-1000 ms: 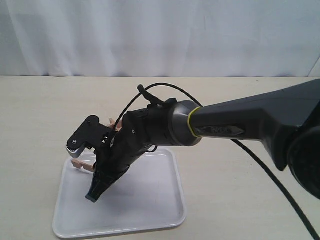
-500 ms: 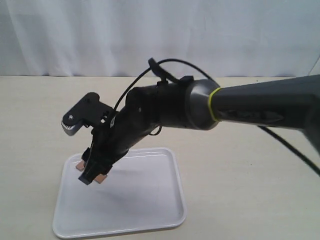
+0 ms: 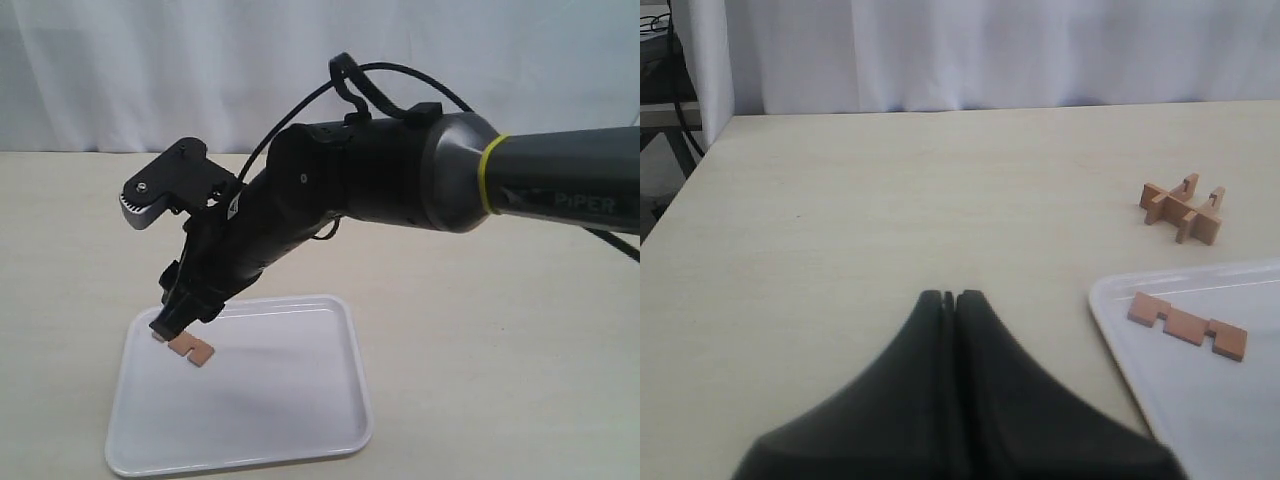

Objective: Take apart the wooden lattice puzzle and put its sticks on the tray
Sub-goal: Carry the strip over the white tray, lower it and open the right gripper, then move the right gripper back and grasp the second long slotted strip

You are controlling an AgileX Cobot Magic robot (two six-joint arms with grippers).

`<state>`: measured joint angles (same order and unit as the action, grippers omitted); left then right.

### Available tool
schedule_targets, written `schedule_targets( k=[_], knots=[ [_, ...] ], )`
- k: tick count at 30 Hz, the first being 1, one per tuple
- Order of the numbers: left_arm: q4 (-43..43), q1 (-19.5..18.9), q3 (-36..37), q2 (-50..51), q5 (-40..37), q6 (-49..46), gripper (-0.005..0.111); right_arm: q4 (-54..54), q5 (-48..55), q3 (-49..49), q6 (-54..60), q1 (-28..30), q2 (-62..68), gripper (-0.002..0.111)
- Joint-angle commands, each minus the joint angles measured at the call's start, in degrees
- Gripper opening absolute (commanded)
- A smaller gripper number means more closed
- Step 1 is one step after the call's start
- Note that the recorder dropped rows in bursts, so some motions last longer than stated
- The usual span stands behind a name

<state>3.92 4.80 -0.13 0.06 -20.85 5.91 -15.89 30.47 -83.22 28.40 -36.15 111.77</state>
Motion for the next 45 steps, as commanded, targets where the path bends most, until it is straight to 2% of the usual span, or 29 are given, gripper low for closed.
schedule_targets(
  k=[1, 4, 10, 13, 16, 30, 35, 45],
  knots=[
    [0.17, -0.05, 0.13, -0.06, 0.53, -0.04, 0.000, 0.33, -4.34, 0.29, -0.75, 0.43, 1.99, 0.056],
    [0.17, -0.05, 0.13, -0.06, 0.53, -0.04, 0.000, 0.33, -7.27, -1.14, -4.17, 2.62, 4.49, 0.056],
    [0.17, -0.05, 0.13, -0.06, 0.53, -0.04, 0.000, 1.33, 3.71, -12.93, -10.85, 9.00, 12.95, 0.056],
    [0.17, -0.05, 0.13, -0.06, 0.53, -0.04, 0.000, 9.89, 8.43, -18.33, -18.30, 9.37, 16.96, 0.056],
    [0.17, -0.05, 0.13, -0.06, 0.53, -0.04, 0.000, 11.89, 10.34, -21.08, -18.96, 9.37, 19.29, 0.056],
    [0.17, -0.05, 0.13, -0.06, 0.53, -0.04, 0.000, 12.31, 2.06, -21.73, -18.96, 9.46, 24.30, 0.056],
    [0.17, -0.05, 0.13, -0.06, 0.53, -0.04, 0.000, 11.84, 1.03, -21.73, -18.96, 9.46, 24.68, 0.036],
    [0.17, -0.05, 0.13, -0.06, 0.53, -0.04, 0.000, 9.27, -1.72, -21.73, -19.06, 9.35, 25.82, 0.034]
  ],
)
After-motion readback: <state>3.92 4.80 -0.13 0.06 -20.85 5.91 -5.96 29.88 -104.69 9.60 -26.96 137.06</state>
